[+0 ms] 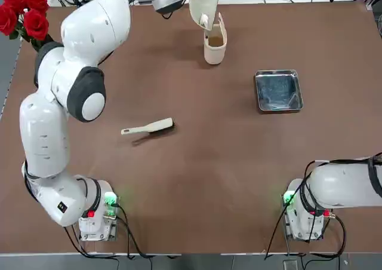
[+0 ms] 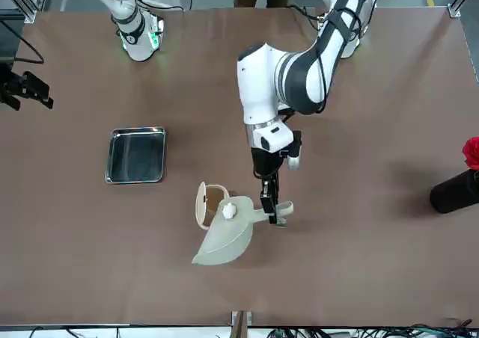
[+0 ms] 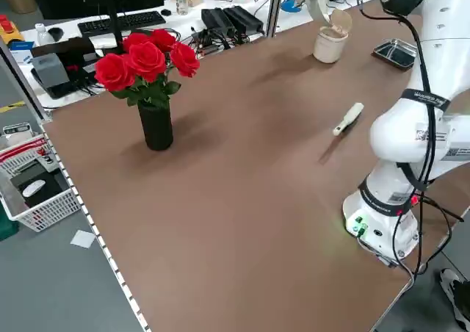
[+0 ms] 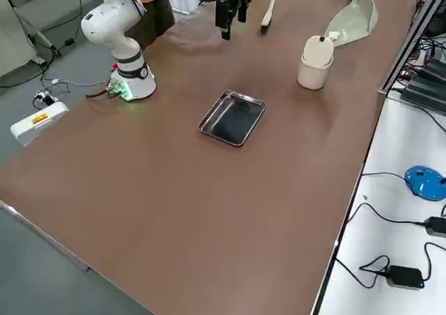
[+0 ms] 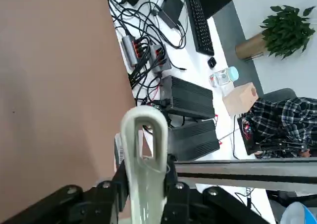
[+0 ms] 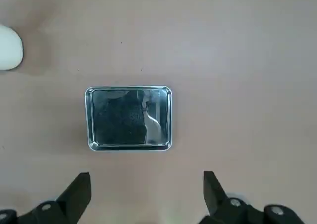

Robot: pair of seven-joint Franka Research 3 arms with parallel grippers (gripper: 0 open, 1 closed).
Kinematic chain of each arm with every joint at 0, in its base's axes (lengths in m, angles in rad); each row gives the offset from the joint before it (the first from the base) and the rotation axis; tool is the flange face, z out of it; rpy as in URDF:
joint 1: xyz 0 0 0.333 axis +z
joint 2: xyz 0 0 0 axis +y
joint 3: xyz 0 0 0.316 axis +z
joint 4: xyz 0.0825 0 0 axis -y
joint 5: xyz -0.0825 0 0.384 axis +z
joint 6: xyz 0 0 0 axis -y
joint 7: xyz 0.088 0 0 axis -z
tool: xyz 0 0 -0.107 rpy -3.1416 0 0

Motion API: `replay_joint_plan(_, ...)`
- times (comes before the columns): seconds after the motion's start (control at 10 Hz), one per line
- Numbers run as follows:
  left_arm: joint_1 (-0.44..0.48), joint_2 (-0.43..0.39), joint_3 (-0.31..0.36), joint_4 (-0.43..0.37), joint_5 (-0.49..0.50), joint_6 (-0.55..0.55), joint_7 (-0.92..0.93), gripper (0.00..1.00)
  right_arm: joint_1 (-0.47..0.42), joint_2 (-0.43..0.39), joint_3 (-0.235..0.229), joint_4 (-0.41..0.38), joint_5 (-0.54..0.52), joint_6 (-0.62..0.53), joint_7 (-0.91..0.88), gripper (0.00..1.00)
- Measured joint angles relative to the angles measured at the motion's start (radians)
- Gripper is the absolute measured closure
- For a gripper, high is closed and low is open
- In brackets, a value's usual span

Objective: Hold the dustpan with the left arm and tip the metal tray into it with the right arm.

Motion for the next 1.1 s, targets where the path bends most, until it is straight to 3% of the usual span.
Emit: replay_joint_plan(1.1,-0.046,0.013,0.001,0.000,0.057,-0.046,0.062,0.67,0.000,0.000,0.000,0.000,0.016,0.000,0.018,0.00)
